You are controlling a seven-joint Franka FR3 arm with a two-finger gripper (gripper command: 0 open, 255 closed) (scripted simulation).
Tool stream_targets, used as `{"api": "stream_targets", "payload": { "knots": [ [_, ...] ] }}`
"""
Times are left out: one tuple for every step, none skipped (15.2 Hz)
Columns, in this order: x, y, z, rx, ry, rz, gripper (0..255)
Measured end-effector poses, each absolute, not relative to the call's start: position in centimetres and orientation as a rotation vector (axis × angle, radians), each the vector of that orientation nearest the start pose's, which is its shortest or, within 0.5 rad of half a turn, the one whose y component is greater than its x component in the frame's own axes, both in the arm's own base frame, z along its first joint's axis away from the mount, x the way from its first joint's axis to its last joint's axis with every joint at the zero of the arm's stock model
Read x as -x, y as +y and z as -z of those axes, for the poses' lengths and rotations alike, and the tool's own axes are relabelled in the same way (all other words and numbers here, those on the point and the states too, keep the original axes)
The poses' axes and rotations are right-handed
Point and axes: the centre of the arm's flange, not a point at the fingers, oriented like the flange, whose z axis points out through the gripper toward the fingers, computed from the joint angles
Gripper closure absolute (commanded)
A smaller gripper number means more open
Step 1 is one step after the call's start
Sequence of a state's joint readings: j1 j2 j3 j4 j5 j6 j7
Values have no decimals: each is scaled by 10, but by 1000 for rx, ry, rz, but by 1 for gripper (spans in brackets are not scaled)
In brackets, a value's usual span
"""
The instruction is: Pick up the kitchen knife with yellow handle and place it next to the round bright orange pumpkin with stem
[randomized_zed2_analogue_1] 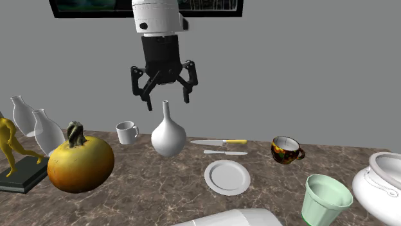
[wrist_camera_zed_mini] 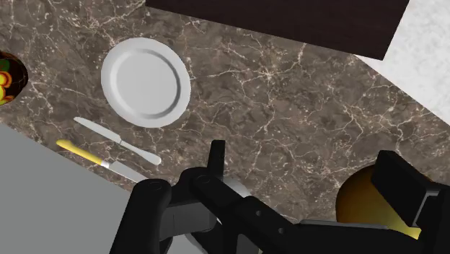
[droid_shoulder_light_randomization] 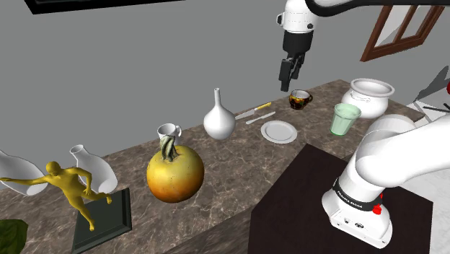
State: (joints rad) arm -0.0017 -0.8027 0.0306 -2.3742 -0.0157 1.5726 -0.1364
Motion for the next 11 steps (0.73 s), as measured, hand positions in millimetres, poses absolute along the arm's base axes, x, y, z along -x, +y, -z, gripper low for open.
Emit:
{"api": "stream_targets", "payload": {
  "knots": [
    [-302, 10, -587, 3170, -248, -2, 0],
    [-304, 5, -583, 3168, -264, -3, 0],
    [-308, 0, -578, 3165, -290, -4, 0],
    [-312, -8, -570, 3161, -321, -5, 0],
    [-316, -15, -563, 3157, -355, -6, 0],
    [-318, -27, -554, 3152, -388, -6, 0],
    [-324, -34, -548, 3147, -426, -7, 0],
    [-331, -45, -540, 3141, -461, -8, 0],
    [-335, -56, -532, 3135, -497, -9, 0],
    [-342, -66, -523, 3129, -534, -9, 0],
    [-346, -73, -514, 3121, -572, -10, 0]
  ]
}}
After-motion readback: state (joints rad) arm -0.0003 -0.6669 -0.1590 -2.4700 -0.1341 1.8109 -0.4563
